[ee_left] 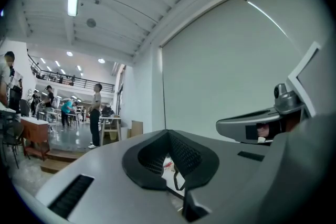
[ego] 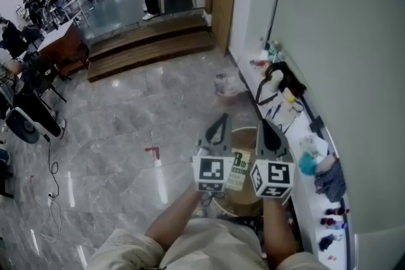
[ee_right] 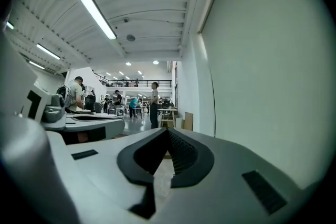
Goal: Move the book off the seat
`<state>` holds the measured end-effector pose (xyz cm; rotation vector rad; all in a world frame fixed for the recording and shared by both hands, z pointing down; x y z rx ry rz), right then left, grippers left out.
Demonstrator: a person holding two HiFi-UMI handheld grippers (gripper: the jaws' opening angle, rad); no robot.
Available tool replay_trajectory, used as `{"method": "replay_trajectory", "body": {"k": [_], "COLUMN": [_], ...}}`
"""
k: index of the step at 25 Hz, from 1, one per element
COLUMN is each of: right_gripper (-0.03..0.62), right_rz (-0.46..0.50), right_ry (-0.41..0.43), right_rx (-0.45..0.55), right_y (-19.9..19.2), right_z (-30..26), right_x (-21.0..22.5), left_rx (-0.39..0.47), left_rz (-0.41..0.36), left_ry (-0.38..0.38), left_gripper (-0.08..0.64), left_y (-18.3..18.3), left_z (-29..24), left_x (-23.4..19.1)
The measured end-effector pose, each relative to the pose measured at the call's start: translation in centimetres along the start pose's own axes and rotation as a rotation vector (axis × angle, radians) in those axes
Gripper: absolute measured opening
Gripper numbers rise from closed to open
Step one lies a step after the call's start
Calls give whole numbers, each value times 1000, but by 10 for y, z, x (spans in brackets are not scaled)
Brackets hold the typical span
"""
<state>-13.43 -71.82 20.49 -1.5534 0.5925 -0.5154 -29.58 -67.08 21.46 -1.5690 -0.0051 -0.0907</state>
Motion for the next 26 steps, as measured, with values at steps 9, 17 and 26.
{"method": "replay_trajectory", "body": {"k": [9, 17, 26], "right_gripper": [5, 5, 5], "right_rz": [19, 41, 77], "right_ry": [20, 24, 45], "right_rx": [35, 43, 49], "right_y": [16, 17, 15], "right_z": [-10, -20, -24], "right_x": [-9, -14, -21], "left_rx": [25, 38, 69], "left_rz": [-21, -24, -9], "left_ry": [49, 65, 71], "left_gripper": [2, 2, 2], "left_y": [4, 7, 9], "left_z": [2, 2, 1], "left_x": [-13, -20, -26]}}
Point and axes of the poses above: the fingertips, and each gripper's own axes: z backward along the fingers, x to its right, y out of its top, the point moved 10 cm from there along z, backward along the fingers, and after that the axes turned 2 degrees about y, right-handed, at the moved point
